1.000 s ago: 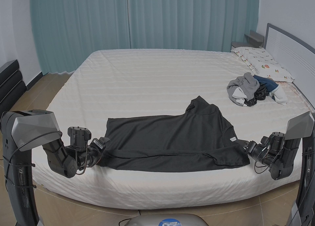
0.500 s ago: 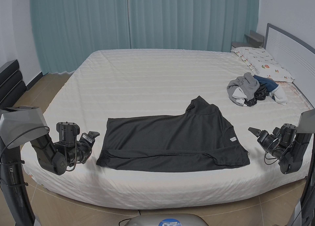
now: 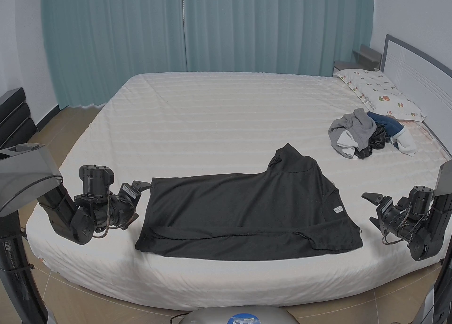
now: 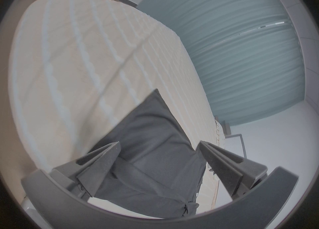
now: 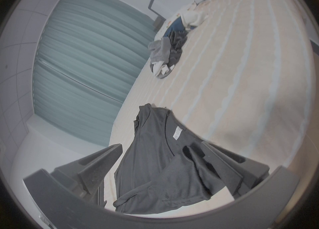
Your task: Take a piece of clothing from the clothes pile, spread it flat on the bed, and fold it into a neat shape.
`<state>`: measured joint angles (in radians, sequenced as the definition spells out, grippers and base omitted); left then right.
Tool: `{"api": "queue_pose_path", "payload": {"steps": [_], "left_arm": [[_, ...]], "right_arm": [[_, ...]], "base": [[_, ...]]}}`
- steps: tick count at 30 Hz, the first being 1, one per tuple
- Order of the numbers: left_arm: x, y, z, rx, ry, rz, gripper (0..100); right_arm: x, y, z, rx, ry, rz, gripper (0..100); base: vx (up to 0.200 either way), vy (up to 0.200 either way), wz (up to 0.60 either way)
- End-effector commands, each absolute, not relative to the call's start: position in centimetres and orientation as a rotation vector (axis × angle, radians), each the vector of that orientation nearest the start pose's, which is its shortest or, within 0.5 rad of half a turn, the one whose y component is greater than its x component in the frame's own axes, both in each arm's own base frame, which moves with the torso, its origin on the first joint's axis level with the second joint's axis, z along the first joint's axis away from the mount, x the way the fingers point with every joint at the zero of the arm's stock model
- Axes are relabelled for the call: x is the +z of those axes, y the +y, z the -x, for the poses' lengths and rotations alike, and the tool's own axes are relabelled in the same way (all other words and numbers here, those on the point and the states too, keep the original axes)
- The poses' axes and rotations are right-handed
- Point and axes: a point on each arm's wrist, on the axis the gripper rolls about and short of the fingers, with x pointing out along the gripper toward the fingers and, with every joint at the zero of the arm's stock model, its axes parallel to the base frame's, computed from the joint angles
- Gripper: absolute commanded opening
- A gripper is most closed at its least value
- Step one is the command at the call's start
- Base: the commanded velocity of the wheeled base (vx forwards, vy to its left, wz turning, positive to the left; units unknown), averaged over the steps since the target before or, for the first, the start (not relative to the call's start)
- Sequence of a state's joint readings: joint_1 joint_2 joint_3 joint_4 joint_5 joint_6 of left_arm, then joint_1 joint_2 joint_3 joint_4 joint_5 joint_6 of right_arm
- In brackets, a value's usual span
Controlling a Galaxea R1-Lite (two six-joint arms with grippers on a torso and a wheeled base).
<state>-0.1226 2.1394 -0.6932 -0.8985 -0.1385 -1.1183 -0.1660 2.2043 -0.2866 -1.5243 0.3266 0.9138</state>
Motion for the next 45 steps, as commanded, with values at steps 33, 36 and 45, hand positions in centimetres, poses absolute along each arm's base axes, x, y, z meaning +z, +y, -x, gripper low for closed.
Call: {"api": "queue_pose_path", "payload": {"steps": [33, 36, 45], "left_arm": [[0.2, -10.3, -29.2, 0.049, 0.921, 0.870, 100], [0.1, -10.6, -29.0, 0.047, 0.929, 0.861, 100], [0.0, -11.6, -31.4, 0.056, 0.915, 0.773, 100]], "right_arm": [[-3.0, -2.4, -26.8, -0.023, 0.637, -1.037, 100], [-3.0, -2.4, -26.8, -0.021, 0.638, -1.037, 100], [-3.1, -2.2, -26.8, -0.018, 0.642, -1.033, 100]], "base": [[0.000, 0.000, 0.00], [0.000, 0.000, 0.00], [0.000, 0.000, 0.00]]}}
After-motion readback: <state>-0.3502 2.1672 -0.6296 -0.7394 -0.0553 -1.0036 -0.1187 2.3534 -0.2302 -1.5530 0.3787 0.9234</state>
